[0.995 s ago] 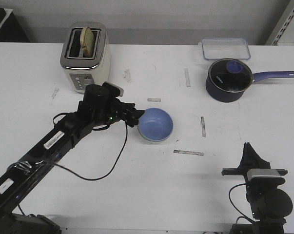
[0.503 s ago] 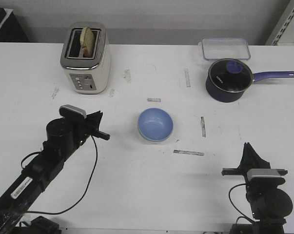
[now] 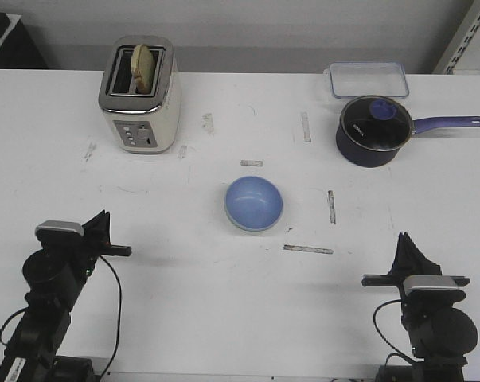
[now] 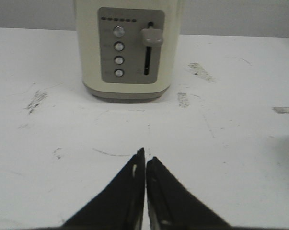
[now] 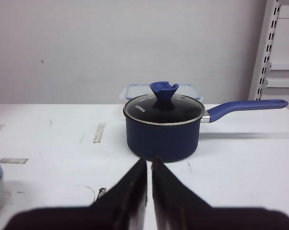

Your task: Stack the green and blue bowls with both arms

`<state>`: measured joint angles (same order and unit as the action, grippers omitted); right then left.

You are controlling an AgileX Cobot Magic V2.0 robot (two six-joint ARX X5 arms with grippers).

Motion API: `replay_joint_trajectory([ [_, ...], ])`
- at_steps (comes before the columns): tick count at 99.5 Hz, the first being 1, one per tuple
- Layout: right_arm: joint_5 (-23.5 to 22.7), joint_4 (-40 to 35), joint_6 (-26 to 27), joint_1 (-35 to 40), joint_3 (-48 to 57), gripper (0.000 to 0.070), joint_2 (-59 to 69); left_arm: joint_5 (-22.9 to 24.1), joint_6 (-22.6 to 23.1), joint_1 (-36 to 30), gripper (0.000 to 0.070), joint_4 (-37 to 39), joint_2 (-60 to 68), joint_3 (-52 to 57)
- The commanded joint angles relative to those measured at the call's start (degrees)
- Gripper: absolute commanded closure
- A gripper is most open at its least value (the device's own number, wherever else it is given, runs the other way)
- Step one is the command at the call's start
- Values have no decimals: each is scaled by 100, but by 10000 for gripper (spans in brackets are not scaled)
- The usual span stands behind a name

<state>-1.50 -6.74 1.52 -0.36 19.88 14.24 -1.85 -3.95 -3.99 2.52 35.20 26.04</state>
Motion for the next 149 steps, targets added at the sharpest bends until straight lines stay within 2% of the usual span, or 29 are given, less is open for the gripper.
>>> replay_joint_trajectory([
  [1, -2, 72, 57, 13, 24, 687, -4, -22, 50, 83, 699, 59, -256, -153],
  [66, 0, 72, 57, 13, 24, 687, -4, -24, 50, 249, 699, 55, -2441, -415],
  [91, 0, 72, 57, 13, 24, 687, -4, -24, 57, 249, 699, 37, -2682, -455],
  [98, -2, 72, 57, 13, 24, 687, -4, -22, 203, 247, 699, 68, -2712, -529],
  [149, 0, 72, 57, 13, 24, 687, -4, 94, 308, 205, 699, 317, -3069, -1705],
])
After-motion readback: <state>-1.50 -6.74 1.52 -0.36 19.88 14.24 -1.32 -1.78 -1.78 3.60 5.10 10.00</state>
